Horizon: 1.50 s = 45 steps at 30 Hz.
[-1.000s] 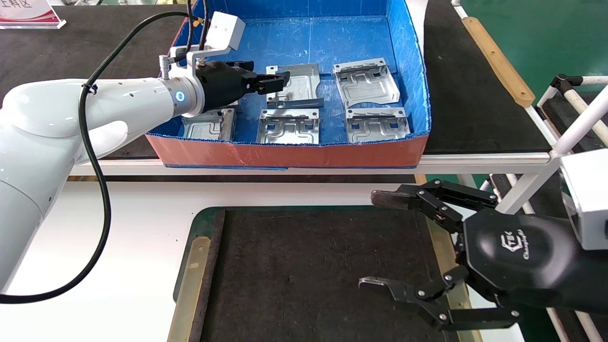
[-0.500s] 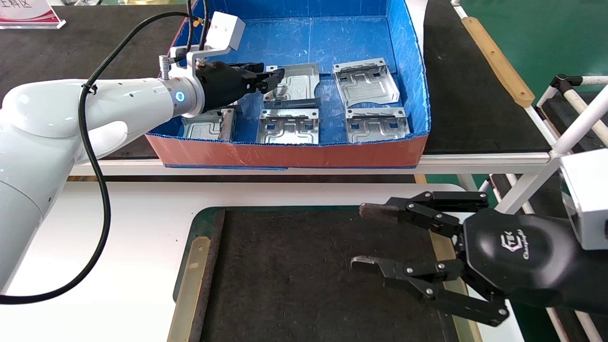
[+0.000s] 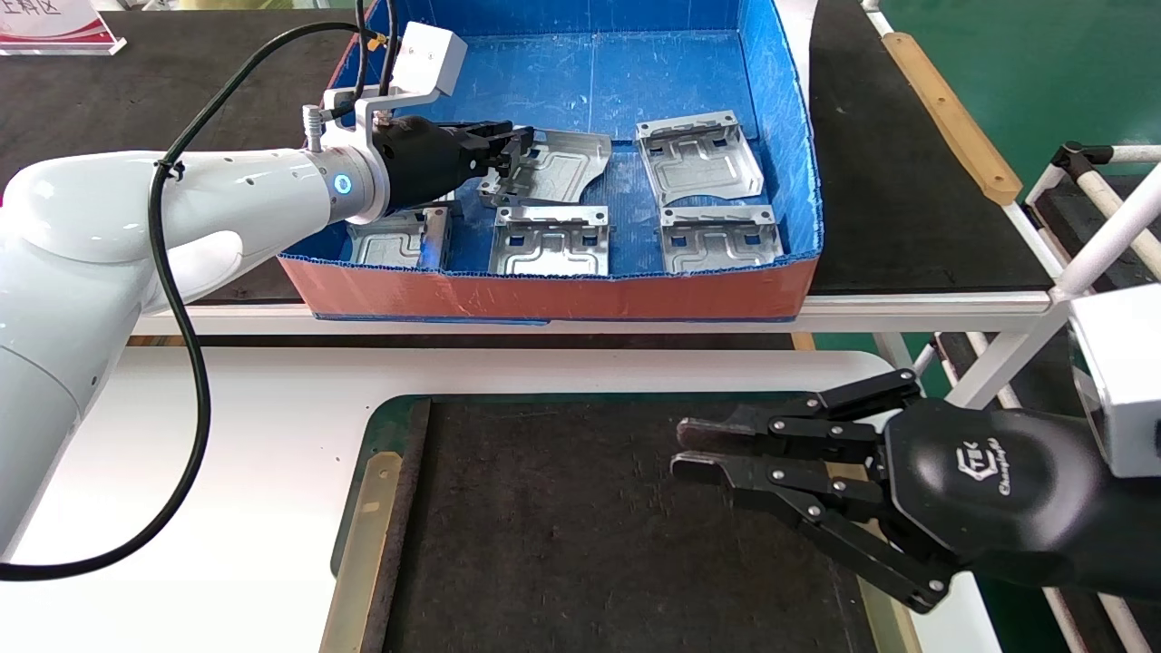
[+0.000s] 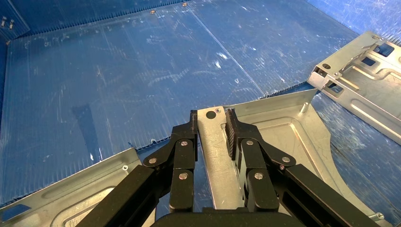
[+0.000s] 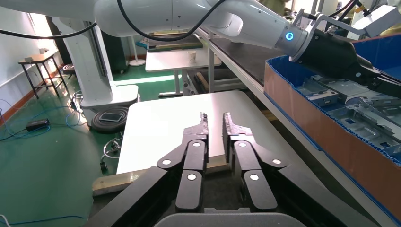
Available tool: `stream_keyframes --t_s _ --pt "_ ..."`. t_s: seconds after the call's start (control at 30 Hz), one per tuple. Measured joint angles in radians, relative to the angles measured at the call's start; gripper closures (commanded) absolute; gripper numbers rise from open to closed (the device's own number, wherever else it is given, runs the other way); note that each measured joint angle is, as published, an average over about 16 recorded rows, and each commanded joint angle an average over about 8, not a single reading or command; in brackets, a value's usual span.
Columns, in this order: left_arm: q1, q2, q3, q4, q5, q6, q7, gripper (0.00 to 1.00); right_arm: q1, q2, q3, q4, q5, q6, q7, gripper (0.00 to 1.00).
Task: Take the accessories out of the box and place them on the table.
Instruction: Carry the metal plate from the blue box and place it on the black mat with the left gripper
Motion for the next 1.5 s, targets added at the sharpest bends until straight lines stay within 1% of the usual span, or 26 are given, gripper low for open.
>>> stream_keyframes --t_s 0.2,0.23,0.47,0.5,0.7,0.87,1.17,1.33,1.5 --pt "0.002 -0.004 0.006 -0.033 -0.008 -0.012 0.001 1.00 0.000 0.000 0.000 0.000 0.000 0.000 0.000 1.00" --pt "0.002 -0.005 0.007 -0.040 -0.011 -0.015 0.002 1.00 0.000 0.000 0.000 0.000 0.000 0.000 0.000 0.91" --pt "-0.003 -0.015 0.009 -0.097 -0.035 -0.024 0.020 1.00 0.000 0.000 0.000 0.000 0.000 0.000 0.000 0.03" --pt "-0.004 -0.019 0.008 -0.107 -0.040 -0.022 0.027 1.00 0.000 0.000 0.000 0.000 0.000 0.000 0.000 0.00" --pt "-0.004 -0.051 -0.012 -0.169 -0.082 0.017 0.096 1.00 0.000 0.000 0.000 0.000 0.000 0.000 0.000 0.00" --pt "0.004 -0.097 -0.044 -0.223 -0.139 0.103 0.196 1.00 0.000 0.000 0.000 0.000 0.000 0.000 0.000 0.00" --pt "0.021 -0.187 -0.112 -0.262 -0.267 0.358 0.433 1.00 0.000 0.000 0.000 0.000 0.000 0.000 0.000 0.00" --pt "0.021 -0.226 -0.140 -0.236 -0.328 0.516 0.560 1.00 0.000 0.000 0.000 0.000 0.000 0.000 0.000 0.00" --pt "0.015 -0.256 -0.158 -0.188 -0.373 0.659 0.662 1.00 0.000 0.000 0.000 0.000 0.000 0.000 0.000 0.00"
